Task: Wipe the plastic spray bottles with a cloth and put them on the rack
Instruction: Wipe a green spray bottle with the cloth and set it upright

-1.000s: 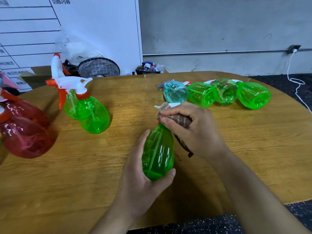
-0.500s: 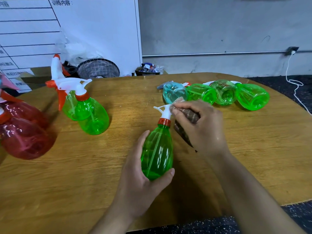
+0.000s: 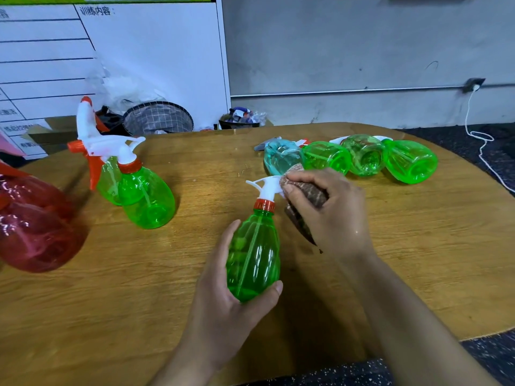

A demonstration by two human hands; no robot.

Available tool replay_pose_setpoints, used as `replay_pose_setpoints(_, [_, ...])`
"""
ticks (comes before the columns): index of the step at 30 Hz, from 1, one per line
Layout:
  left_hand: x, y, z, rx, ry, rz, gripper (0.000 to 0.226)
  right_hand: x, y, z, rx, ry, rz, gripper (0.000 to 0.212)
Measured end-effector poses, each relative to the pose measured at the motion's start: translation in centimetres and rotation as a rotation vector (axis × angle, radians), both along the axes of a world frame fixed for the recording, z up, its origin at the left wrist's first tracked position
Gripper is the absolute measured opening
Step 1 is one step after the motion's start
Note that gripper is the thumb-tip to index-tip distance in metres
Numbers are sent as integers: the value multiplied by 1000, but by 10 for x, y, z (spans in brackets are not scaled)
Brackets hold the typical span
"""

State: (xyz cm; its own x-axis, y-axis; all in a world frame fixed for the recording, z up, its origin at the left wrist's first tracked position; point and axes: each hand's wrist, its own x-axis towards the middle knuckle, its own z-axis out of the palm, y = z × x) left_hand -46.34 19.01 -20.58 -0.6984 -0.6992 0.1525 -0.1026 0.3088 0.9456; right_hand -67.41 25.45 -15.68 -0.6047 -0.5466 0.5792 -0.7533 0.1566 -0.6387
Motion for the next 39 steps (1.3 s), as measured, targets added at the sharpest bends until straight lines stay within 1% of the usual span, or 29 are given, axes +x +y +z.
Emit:
replay_pose_setpoints(3, [-2, 0, 3, 61, 33, 11, 105, 2, 2, 2, 80, -4, 85, 19])
replay_pose_setpoints(7, [-2, -2, 3, 93, 49, 8, 107, -6, 9, 11, 252, -112, 220, 5])
replay_pose_setpoints(8, [-2, -2, 4, 101, 50, 5, 107, -7, 10, 13, 263, -124, 228, 5])
replay_pose_setpoints(9, [-2, -1, 4, 102, 48, 1, 106, -7, 11, 13, 237, -121, 217, 5])
replay_pose_setpoints(12, [-1, -1, 3, 62, 28, -14, 103, 1, 6, 8, 35, -33, 83, 10])
replay_pose_setpoints(14, [-2, 0, 4, 64, 24, -10, 103, 3, 2, 3, 0, -29, 54, 13])
replay_pose_setpoints(15, [-2, 0, 4, 77, 32, -7, 102, 2, 2, 3, 31, -47, 68, 12])
replay_pose_setpoints(18, [-4, 1, 6, 121, 55, 7, 101, -7, 6, 9, 214, -129, 170, 6])
replay_pose_setpoints(20, [-4, 1, 6, 121, 58, 9, 102, -16, 10, 13, 281, -223, 256, 7])
replay_pose_setpoints(21, [-3, 0, 5, 114, 59, 9, 104, -18, 11, 15, 247, -286, 279, 7])
replay_pose_setpoints(22, [-3, 0, 4, 106, 61, 9, 107, -20, 11, 15, 157, -334, 269, 7])
replay_pose_setpoints(24, [-1, -1, 4, 106, 68, 4, 111, -19, 11, 16, -90, -389, 193, 9])
replay_pose_setpoints(25, [-1, 0, 5, 107, 69, -3, 112, -18, 10, 17, -177, -419, 174, 10])
replay_pose_setpoints(26, [-1, 0, 5, 101, 67, -12, 112, -17, 8, 17, -215, -443, 169, 10])
replay_pose_setpoints(28, [0, 0, 4, 70, 54, -22, 110, -15, 5, 13, -164, -418, 148, 11])
replay_pose_setpoints(30, [1, -2, 3, 55, 46, -21, 109, -15, 4, 7, -77, -314, 71, 11])
replay_pose_setpoints(32, [1, -2, 4, 70, 50, -19, 110, -14, 5, 5, -69, -213, -28, 11])
replay_pose_setpoints(33, [1, -2, 4, 73, 51, -21, 110, -14, 5, 5, -84, -186, -45, 12])
replay_pose_setpoints(36, [1, -2, 3, 44, 49, -27, 110, -9, 5, 9, -99, -159, 22, 14])
replay_pose_setpoints(39, [0, -2, 3, 52, 53, -17, 110, -10, 3, 5, -65, -155, -23, 13])
